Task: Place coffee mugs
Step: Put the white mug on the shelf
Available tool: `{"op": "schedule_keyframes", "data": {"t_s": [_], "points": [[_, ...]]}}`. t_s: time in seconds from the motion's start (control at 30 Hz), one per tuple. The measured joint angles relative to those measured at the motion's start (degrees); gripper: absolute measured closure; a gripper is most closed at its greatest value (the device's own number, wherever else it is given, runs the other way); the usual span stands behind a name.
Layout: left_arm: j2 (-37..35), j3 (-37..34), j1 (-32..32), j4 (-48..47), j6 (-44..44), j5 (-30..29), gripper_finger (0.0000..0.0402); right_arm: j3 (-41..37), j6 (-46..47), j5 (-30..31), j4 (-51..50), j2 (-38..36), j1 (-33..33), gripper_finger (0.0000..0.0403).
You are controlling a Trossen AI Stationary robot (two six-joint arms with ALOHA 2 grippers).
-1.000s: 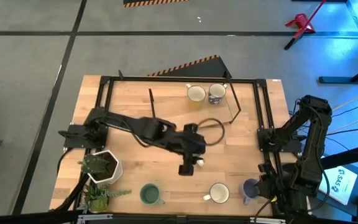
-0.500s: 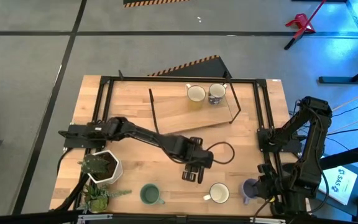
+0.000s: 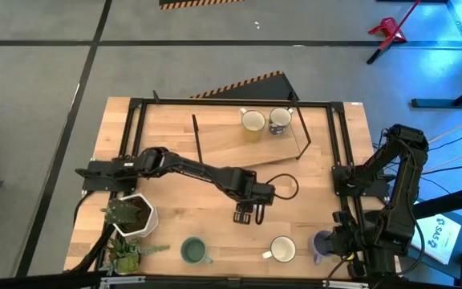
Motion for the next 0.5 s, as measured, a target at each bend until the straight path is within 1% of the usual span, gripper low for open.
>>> {"op": "schedule_keyframes", "data": {"t_s": [0.07,0.13,0.2,0.3,0.33,0.43,0.5], "points": [[0.0,-1.3,0.0,-0.3,-0.8,0.3,0.025,0.0,0.0,0.1,0.0,0.0,0.0,0.0253],[0.0,-2.3,-0.1,-0.2,-1.9,0.9,0.0272,0.0,0.0,0.3,0.0,0.0,0.0,0.0253],[0.0,-2.7,-0.1,-0.1,-2.8,0.7,0.0309,0.0,0.0,0.4,0.0,0.0,0.0,0.0253],[0.0,-2.8,-0.1,0.2,-5.7,-0.4,0.0376,0.0,0.3,0.4,0.0,0.0,0.0,0.0253],[0.0,-2.8,0.0,-0.7,-5.9,-0.3,0.0384,0.0,0.5,0.4,0.0,0.0,0.0,0.0253],[0.0,-2.8,0.1,-0.4,-8.2,-0.4,0.0385,0.0,0.7,1.0,0.0,0.0,0.0,0.0253],[-0.1,-2.8,0.1,-0.5,-11.2,0.6,0.0385,0.0,0.7,1.8,0.0,0.0,0.0,0.0253]]}}
